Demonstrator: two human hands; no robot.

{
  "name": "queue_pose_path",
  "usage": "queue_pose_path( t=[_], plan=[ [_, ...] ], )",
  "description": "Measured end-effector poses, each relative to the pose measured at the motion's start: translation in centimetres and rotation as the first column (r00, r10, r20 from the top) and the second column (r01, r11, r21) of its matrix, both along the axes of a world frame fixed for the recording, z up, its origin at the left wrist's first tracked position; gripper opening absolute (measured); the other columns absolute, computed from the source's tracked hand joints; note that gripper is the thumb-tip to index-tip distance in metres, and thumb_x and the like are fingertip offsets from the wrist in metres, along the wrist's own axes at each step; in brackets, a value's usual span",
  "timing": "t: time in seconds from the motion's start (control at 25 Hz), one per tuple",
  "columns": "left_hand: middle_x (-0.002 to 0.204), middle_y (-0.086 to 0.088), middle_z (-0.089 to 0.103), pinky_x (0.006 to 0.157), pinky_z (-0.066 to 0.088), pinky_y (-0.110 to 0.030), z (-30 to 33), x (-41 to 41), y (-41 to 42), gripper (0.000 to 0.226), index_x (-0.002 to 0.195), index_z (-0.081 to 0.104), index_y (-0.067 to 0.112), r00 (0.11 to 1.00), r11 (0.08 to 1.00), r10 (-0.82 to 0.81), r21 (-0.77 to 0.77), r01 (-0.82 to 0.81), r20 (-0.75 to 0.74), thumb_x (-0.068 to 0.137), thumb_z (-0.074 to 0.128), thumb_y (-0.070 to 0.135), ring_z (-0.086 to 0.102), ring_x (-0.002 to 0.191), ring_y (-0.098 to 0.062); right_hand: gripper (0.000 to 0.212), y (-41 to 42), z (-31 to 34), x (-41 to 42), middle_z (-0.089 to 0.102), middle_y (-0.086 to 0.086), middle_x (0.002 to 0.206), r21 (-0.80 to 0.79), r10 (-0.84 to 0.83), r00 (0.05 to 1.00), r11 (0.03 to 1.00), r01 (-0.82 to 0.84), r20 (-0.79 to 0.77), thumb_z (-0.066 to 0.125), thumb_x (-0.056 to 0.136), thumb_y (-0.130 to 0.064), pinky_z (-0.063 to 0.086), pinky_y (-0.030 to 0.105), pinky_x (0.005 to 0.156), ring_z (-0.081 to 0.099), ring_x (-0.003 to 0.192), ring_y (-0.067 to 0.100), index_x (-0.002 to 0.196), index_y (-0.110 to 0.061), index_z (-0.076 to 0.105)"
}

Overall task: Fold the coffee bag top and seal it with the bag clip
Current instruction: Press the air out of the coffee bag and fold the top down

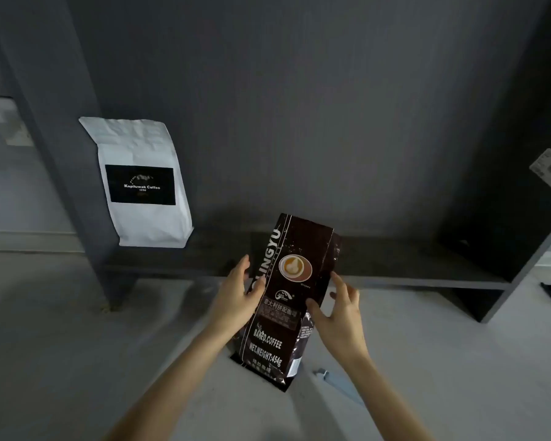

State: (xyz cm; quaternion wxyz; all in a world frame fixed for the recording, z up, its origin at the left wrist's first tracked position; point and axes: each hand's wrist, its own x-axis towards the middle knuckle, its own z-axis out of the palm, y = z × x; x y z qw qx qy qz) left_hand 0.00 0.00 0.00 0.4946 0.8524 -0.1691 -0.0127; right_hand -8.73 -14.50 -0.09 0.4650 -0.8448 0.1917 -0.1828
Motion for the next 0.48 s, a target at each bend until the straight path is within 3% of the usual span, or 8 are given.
queue_pose_path(
  t=[0.2, 0.32, 0.48],
  plan=[
    [0.142, -0.012, 0.042, 0.107, 0.031, -0.035, -1.2, -0.5, -0.2, 0.057, 0.138, 0.024, 0.008, 0.997, 1.000, 0.002, -0.008, -0.003, -0.079, 0.088, 0.050, 0.018, 0.042, 0.129, -0.024, 0.051, 0.8, -1.4, -0.3, 0.037, 0.010, 0.135, 0.040, 0.013, 0.999, 0.999, -0.011, -0.039, 0.057, 0.085, -0.017, 0.043, 0.029, 0.088, 0.049, 0.115, 0.022, 0.131, -0.011, 0.036],
    [0.141, -0.013, 0.043, 0.108, 0.033, -0.036, -1.2, -0.7, -0.1, 0.055, 0.136, 0.027, 0.008, 0.997, 1.000, 0.013, -0.027, -0.015, -0.073, 0.088, 0.050, 0.016, 0.043, 0.128, -0.025, 0.046, 0.8, -1.4, -0.2, 0.038, 0.010, 0.134, 0.056, -0.001, 1.000, 0.998, 0.003, -0.025, 0.057, 0.085, -0.016, 0.041, 0.024, 0.085, 0.050, 0.114, 0.023, 0.128, -0.008, 0.041],
    [0.135, -0.013, 0.049, 0.102, 0.037, -0.033, -1.4, -1.2, 0.4, 0.050, 0.132, 0.035, 0.009, 0.999, 0.999, 0.034, -0.004, -0.034, -0.034, 0.086, 0.052, 0.017, 0.047, 0.122, -0.022, 0.036, 1.2, -1.7, -0.3, 0.043, 0.011, 0.130, 0.076, -0.003, 1.000, 0.997, 0.004, -0.016, 0.056, 0.085, -0.014, 0.043, 0.028, 0.087, 0.051, 0.111, 0.024, 0.120, -0.008, 0.050]
  ],
)
